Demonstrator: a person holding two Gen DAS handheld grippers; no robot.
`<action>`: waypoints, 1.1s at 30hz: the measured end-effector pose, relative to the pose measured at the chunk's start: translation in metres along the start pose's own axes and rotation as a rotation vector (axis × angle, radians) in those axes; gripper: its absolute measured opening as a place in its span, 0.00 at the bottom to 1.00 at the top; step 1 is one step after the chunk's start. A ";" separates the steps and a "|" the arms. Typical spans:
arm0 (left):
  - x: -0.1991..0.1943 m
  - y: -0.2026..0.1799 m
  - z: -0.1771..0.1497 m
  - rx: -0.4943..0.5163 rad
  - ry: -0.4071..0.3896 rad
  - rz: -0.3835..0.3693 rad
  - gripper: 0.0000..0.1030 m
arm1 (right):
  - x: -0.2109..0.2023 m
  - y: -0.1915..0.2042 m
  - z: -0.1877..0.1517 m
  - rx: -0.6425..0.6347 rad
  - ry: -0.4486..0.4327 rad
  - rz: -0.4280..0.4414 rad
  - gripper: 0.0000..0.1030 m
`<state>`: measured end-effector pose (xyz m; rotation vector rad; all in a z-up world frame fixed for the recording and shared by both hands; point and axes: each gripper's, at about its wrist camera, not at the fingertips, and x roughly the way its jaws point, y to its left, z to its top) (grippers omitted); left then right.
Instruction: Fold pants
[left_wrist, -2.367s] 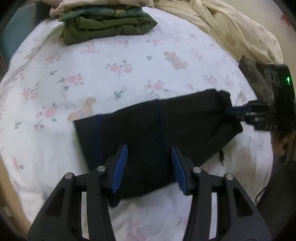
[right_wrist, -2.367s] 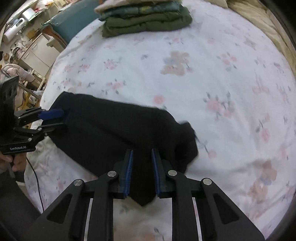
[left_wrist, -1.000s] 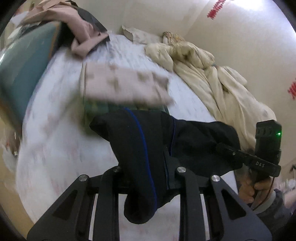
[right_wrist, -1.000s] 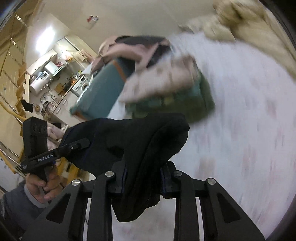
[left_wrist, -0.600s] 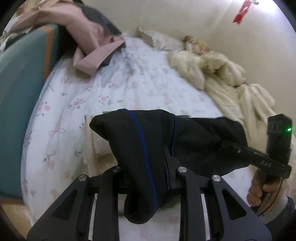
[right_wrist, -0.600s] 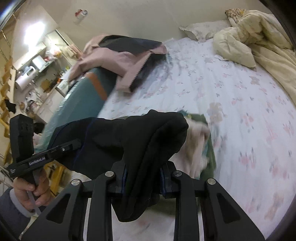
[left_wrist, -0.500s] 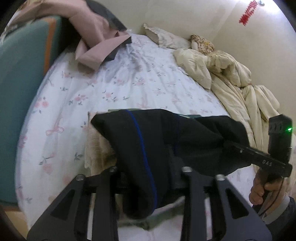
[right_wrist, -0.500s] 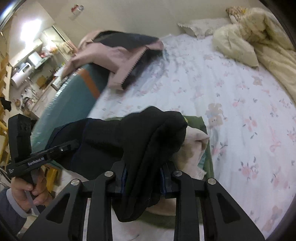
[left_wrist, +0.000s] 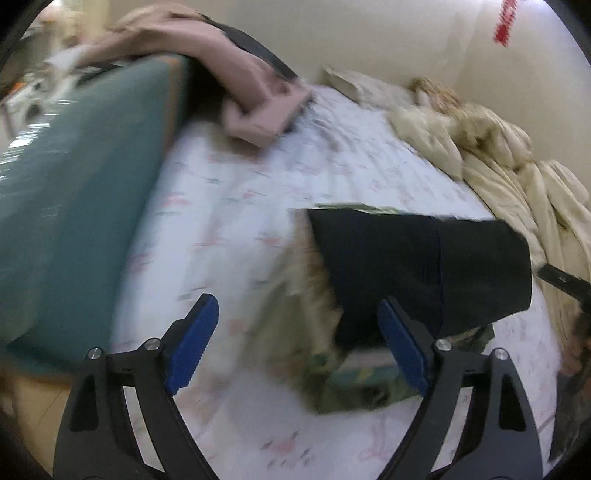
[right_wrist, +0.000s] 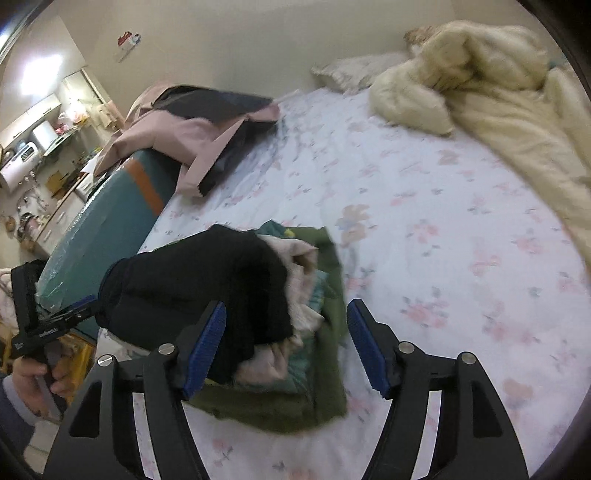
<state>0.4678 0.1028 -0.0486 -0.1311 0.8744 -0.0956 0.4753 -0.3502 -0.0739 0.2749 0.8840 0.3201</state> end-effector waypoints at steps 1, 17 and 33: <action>-0.015 0.003 -0.004 -0.012 -0.016 0.006 0.83 | -0.014 0.002 -0.004 0.003 -0.009 0.014 0.68; -0.261 -0.093 -0.193 0.051 -0.256 0.023 0.86 | -0.243 0.126 -0.181 -0.139 -0.205 -0.014 0.80; -0.313 -0.115 -0.329 0.046 -0.335 0.124 1.00 | -0.279 0.145 -0.349 -0.062 -0.260 -0.121 1.00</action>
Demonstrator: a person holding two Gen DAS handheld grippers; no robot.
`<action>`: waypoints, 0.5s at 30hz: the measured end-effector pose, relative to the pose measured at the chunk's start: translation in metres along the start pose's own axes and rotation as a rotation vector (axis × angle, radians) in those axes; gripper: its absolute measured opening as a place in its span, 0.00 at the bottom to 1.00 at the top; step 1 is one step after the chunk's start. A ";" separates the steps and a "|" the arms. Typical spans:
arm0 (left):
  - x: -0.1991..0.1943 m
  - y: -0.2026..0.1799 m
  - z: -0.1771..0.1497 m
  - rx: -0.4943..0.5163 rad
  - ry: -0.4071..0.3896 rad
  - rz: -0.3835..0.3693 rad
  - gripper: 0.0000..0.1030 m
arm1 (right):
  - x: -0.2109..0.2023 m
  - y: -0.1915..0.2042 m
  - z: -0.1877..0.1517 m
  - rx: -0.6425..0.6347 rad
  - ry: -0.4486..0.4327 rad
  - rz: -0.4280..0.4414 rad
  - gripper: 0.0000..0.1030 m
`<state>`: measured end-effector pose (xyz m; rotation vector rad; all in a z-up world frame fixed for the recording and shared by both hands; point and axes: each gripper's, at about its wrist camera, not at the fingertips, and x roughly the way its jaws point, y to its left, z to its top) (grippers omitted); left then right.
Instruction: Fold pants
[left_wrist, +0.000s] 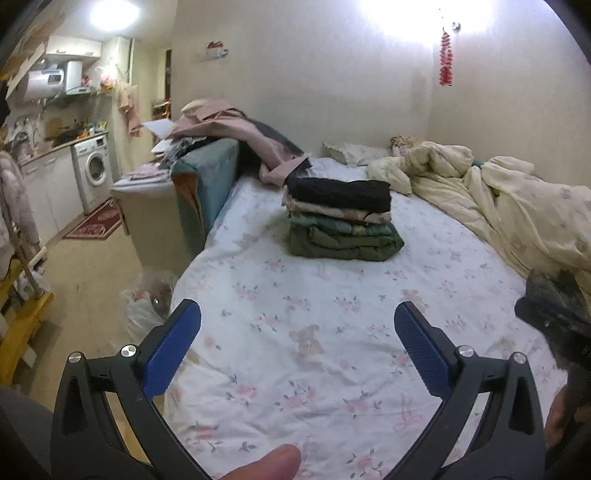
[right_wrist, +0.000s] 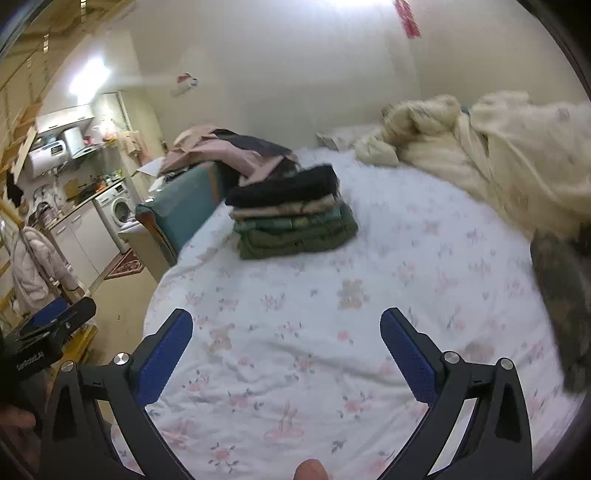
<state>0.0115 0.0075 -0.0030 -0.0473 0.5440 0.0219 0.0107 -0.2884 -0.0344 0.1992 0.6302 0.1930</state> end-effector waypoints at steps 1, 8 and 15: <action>0.004 0.001 -0.002 -0.017 0.018 0.000 1.00 | 0.002 0.001 0.000 -0.014 -0.002 -0.015 1.00; 0.011 0.006 -0.008 -0.037 0.030 0.008 1.00 | 0.006 0.015 -0.006 -0.094 -0.027 -0.053 1.00; 0.009 -0.002 -0.014 0.008 0.042 -0.008 1.00 | 0.001 0.026 -0.008 -0.165 -0.063 -0.081 1.00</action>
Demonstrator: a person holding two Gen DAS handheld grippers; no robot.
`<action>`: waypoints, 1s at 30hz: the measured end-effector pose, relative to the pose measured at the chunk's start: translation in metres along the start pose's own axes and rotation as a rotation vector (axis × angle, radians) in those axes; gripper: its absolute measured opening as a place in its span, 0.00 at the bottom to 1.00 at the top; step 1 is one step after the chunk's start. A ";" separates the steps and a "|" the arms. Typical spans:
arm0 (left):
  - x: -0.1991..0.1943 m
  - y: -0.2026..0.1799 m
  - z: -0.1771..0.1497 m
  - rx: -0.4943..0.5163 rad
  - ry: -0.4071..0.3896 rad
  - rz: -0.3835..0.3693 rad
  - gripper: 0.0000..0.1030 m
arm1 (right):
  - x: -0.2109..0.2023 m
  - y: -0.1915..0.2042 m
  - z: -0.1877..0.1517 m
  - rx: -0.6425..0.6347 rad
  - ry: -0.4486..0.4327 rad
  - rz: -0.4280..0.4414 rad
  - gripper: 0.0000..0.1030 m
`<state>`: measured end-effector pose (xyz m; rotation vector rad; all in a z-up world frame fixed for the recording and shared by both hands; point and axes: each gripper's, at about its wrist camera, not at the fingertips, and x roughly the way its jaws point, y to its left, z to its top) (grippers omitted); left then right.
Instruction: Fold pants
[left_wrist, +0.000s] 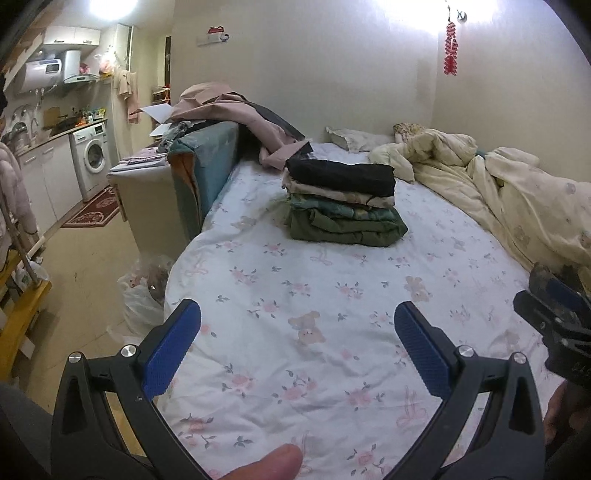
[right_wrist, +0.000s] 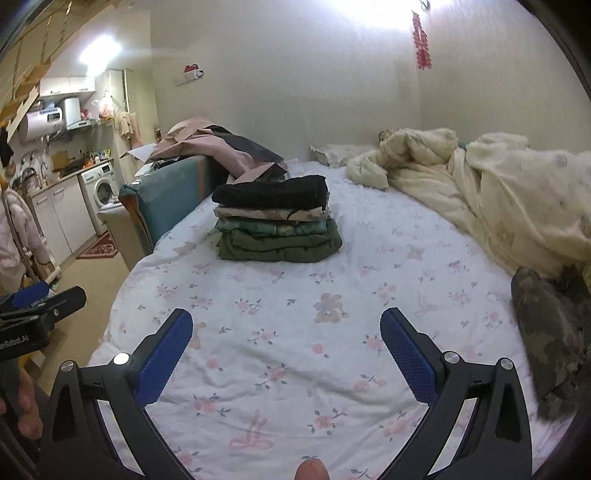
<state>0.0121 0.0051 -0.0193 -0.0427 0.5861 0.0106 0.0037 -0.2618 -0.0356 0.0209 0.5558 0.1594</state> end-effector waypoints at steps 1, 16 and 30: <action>-0.001 0.000 0.001 0.002 -0.002 -0.005 1.00 | 0.000 0.001 -0.001 -0.008 -0.001 -0.002 1.00; -0.008 -0.009 0.003 0.041 -0.039 -0.014 1.00 | -0.003 0.000 0.000 0.022 0.002 -0.007 1.00; -0.006 -0.011 0.001 0.053 -0.037 -0.007 1.00 | -0.005 0.002 0.003 0.021 -0.010 -0.004 1.00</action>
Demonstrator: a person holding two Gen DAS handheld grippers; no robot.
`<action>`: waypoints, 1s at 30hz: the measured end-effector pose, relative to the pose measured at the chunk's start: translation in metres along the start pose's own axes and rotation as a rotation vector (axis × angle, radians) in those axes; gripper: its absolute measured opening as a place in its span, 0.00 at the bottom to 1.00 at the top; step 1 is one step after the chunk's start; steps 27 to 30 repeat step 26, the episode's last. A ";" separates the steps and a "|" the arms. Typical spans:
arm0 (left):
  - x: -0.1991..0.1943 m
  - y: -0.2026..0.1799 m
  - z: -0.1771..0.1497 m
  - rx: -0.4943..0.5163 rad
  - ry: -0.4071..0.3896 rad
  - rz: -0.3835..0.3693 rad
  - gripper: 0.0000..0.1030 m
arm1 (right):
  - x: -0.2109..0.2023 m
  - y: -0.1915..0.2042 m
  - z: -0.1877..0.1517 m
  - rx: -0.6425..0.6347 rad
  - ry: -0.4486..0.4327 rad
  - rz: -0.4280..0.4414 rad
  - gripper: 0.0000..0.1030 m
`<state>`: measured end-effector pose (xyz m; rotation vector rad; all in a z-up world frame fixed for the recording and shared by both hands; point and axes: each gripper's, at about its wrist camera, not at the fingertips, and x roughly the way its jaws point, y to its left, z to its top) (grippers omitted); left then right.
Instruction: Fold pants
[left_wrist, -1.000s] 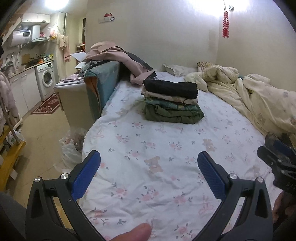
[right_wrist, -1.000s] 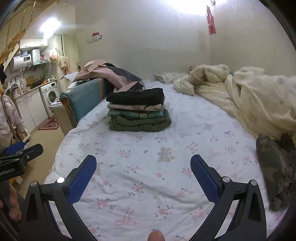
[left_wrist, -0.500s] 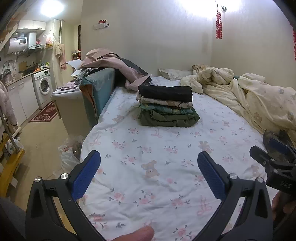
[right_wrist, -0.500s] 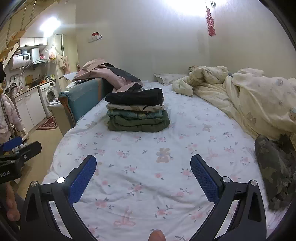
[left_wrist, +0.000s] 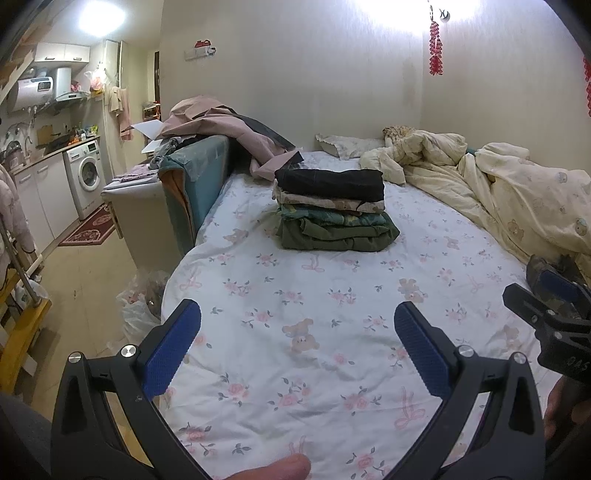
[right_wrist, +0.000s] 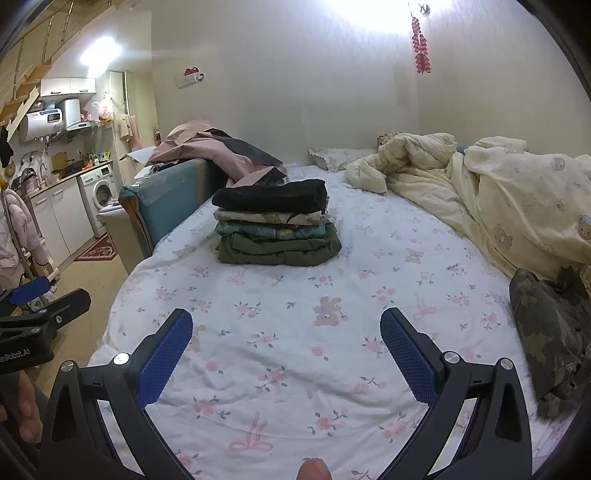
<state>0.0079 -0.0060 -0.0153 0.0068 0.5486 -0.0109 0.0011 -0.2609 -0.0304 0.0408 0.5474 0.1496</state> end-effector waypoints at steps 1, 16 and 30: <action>0.000 0.000 0.000 -0.001 0.001 0.000 1.00 | -0.001 0.000 0.000 0.001 0.000 0.000 1.00; 0.000 0.000 0.000 0.007 0.002 0.001 1.00 | 0.000 0.002 -0.001 -0.002 0.002 0.008 1.00; 0.001 0.004 0.000 0.008 0.003 -0.015 1.00 | -0.001 0.002 -0.001 -0.003 0.001 0.008 1.00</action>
